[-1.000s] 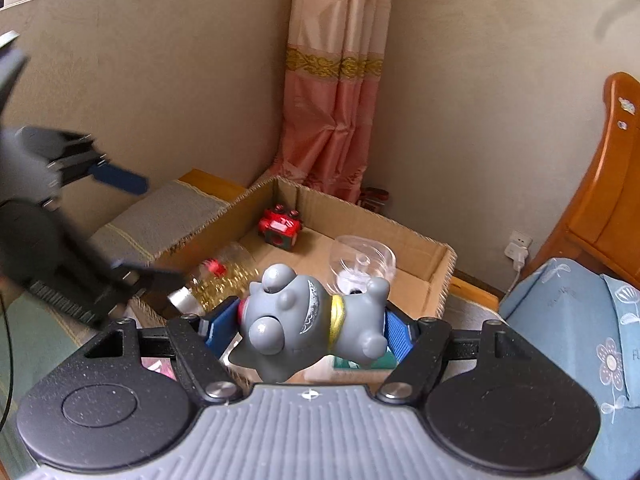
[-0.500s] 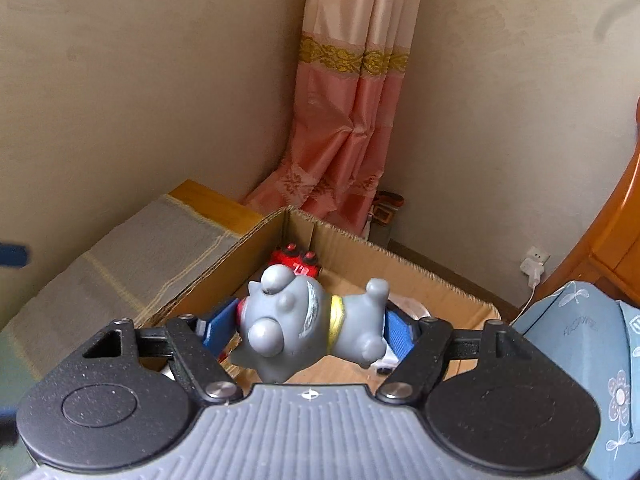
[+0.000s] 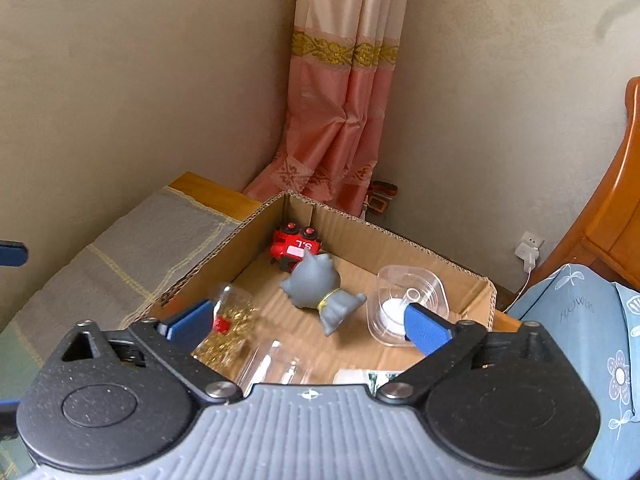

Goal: Organize rigid objects
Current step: 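Move the left tool to the pink keychain while the right tool approaches the blue egg case, then close the left gripper on the pink keychain while the right gripper grasps the blue egg case, then carry the keychain and egg case into the box and open both grippers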

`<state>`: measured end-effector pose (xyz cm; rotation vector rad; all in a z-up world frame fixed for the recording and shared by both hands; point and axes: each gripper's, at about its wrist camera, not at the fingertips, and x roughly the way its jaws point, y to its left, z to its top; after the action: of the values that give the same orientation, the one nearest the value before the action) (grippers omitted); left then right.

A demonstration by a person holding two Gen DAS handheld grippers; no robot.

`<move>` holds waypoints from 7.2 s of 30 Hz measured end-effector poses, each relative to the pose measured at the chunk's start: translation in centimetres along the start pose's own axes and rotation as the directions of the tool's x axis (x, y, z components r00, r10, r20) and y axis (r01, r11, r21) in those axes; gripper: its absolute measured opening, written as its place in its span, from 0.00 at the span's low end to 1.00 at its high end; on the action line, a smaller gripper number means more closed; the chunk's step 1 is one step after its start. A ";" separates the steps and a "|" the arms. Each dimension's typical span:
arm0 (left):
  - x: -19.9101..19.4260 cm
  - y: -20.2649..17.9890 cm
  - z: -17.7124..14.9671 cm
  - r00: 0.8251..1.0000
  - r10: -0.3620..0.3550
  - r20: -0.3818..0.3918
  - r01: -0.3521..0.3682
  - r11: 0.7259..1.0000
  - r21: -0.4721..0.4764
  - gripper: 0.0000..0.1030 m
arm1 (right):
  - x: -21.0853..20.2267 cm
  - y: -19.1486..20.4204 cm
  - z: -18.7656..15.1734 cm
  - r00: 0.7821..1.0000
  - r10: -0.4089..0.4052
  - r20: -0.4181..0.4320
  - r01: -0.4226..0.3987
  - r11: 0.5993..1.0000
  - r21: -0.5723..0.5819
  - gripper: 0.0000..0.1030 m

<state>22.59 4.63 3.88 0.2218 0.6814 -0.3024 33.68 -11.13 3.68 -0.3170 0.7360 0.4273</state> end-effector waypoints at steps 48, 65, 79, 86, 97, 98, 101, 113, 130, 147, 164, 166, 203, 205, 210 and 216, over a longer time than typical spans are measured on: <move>7.1 -2.8 -7.1 0.984 0.000 -0.177 -0.041 0.973 -0.228 0.99 | -1.5 -0.2 -20.8 0.993 -0.105 -0.046 0.113 0.958 0.263 1.00; 7.5 0.4 -9.4 0.972 0.062 -0.226 -0.124 0.954 -0.272 0.99 | -1.5 -0.3 -21.3 0.994 -0.107 -0.024 0.110 0.961 0.255 1.00; 5.4 -1.1 -8.1 0.988 0.031 -0.150 -0.062 0.976 -0.209 0.99 | -1.5 -0.3 -21.4 0.994 -0.110 -0.025 0.113 0.960 0.257 1.00; 8.0 -1.6 -8.1 0.982 0.016 -0.186 -0.056 0.975 -0.213 0.99 | -1.5 -0.4 -21.4 0.994 -0.108 -0.026 0.111 0.960 0.255 1.00; 8.3 -1.4 -8.7 0.985 0.020 -0.171 -0.059 0.973 -0.224 0.98 | -1.5 -0.5 -21.4 0.994 -0.106 -0.025 0.109 0.961 0.253 1.00; 8.4 -1.4 -8.7 0.986 0.019 -0.168 -0.057 0.973 -0.224 0.97 | -1.5 -0.5 -21.4 0.994 -0.106 -0.025 0.109 0.961 0.253 1.00; 8.5 -1.7 -8.5 0.987 0.020 -0.161 -0.056 0.974 -0.221 0.96 | -1.5 -0.4 -21.4 0.994 -0.107 -0.025 0.109 0.961 0.253 1.00; 8.7 -2.0 -8.3 0.990 0.019 -0.142 -0.050 0.974 -0.219 0.99 | -1.5 -0.3 -21.3 0.994 -0.106 -0.020 0.108 0.962 0.251 1.00; 8.7 -1.4 -8.3 0.991 0.025 -0.129 -0.048 0.982 -0.182 0.83 | -1.6 -0.2 -21.4 0.995 -0.104 -0.011 0.104 0.963 0.247 1.00; 7.9 -2.6 -8.0 0.993 -0.017 -0.113 0.000 0.989 -0.145 0.49 | -0.7 -0.5 -19.6 1.000 0.027 0.004 -0.027 0.993 0.116 0.82; 6.5 -2.6 -7.6 0.988 -0.067 -0.137 0.060 0.997 -0.052 0.48 | -1.9 -0.5 -18.8 0.995 0.093 -0.034 -0.091 0.995 0.048 0.57; 5.9 -2.7 -7.4 0.990 -0.065 -0.129 0.061 0.998 -0.031 0.48 | -2.5 -0.6 -18.8 0.994 0.101 -0.033 -0.100 0.994 0.038 0.57; 1.5 -4.6 5.1 0.987 -0.160 0.022 0.155 0.975 0.160 0.48 | -4.5 -5.4 -10.1 0.998 0.001 0.065 0.002 0.999 -0.051 0.57; 2.4 -4.7 5.9 0.988 -0.151 0.021 0.146 0.976 0.159 0.48 | -4.2 -5.5 -10.3 0.998 0.001 0.055 0.001 0.999 -0.050 0.57; 4.4 -4.9 7.6 0.989 -0.148 0.013 0.144 0.977 0.154 0.48 | -3.8 -5.3 -10.5 0.999 0.007 0.039 -0.005 0.999 -0.054 0.57; 6.6 -5.6 9.2 0.990 -0.142 -0.008 0.141 0.975 0.169 0.48 | -3.3 -5.4 -10.7 1.000 0.014 0.025 -0.013 0.999 -0.048 0.57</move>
<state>30.88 -4.64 5.96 0.3352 0.6691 -0.4984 27.92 -21.19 -0.79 -0.3515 0.7040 0.4615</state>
